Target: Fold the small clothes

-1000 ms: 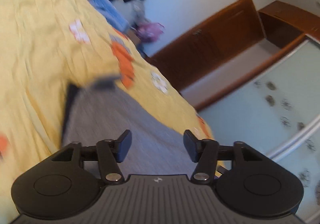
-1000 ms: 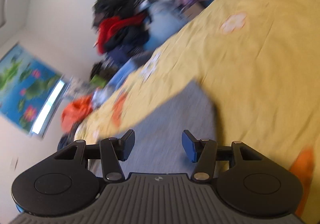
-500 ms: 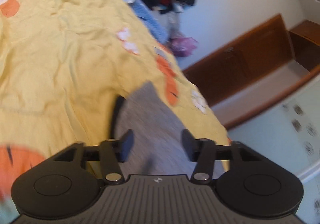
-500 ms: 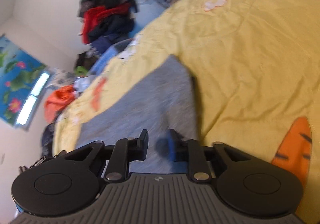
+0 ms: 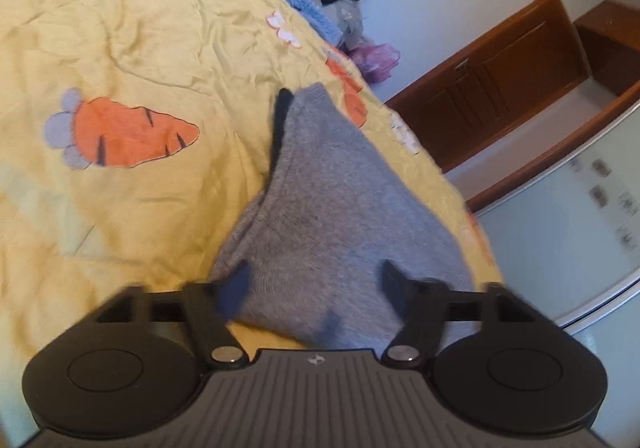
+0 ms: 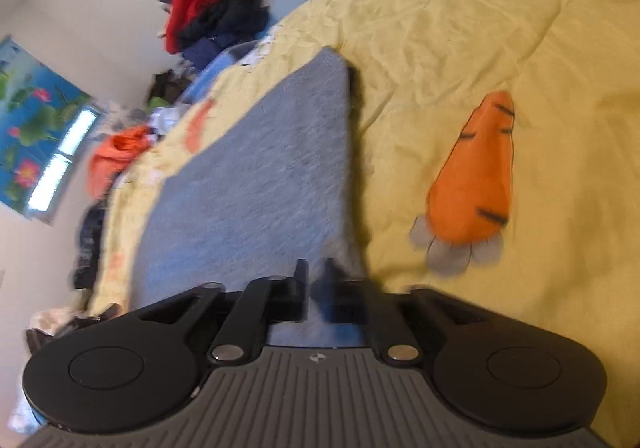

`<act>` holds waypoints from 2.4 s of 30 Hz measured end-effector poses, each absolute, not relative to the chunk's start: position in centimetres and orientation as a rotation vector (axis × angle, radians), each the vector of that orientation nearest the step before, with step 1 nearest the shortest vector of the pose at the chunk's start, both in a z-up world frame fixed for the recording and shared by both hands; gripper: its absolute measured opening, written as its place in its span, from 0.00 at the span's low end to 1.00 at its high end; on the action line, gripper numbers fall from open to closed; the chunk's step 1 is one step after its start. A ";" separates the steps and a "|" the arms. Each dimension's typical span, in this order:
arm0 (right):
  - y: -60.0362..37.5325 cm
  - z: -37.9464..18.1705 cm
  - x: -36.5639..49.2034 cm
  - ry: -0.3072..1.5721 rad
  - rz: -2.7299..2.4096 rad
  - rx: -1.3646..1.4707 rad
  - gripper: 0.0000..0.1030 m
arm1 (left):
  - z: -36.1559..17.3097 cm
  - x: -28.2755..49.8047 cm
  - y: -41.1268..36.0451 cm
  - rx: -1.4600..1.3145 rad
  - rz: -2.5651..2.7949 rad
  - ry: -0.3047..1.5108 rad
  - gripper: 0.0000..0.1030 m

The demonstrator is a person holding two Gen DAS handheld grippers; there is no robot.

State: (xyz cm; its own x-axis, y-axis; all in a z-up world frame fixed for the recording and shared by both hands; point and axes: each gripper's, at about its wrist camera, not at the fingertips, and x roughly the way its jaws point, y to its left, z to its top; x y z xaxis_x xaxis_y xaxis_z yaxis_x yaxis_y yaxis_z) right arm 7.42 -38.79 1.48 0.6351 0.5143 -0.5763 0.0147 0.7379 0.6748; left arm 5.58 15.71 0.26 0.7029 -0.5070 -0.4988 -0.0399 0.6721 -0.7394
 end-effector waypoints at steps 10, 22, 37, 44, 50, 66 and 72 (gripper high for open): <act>-40.2 1.0 3.4 0.849 0.270 0.785 0.56 | -1.9 2.3 19.0 -1.130 -0.338 0.781 0.96; -39.7 -0.2 5.9 0.828 0.284 0.901 0.66 | -1.8 6.5 17.5 -1.099 -0.366 0.838 0.96; -38.8 -0.5 6.8 0.832 0.306 0.916 0.67 | -1.0 6.3 18.7 -1.029 -0.265 0.892 0.96; -37.9 -0.4 7.9 0.826 0.299 0.906 0.68 | -0.1 9.2 16.1 -0.937 -0.277 0.903 0.97; -37.1 -1.1 8.5 0.827 0.295 0.946 0.26 | -0.4 9.7 16.0 -0.898 -0.244 0.939 0.36; -36.1 1.1 6.7 0.729 0.308 0.977 0.12 | -1.1 7.4 18.7 -1.009 -0.291 0.898 0.07; -36.3 2.2 5.4 0.699 0.323 0.981 0.12 | 0.3 5.6 19.3 -0.987 -0.300 0.864 0.06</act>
State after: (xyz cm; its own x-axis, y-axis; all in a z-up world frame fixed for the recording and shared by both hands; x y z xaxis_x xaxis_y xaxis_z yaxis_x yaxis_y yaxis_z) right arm 5.36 -36.28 2.25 0.7402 0.5460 -0.3925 0.0550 0.5326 0.8446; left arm 5.62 19.26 0.30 0.6410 -0.5835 -0.4987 -0.1483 0.5433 -0.8263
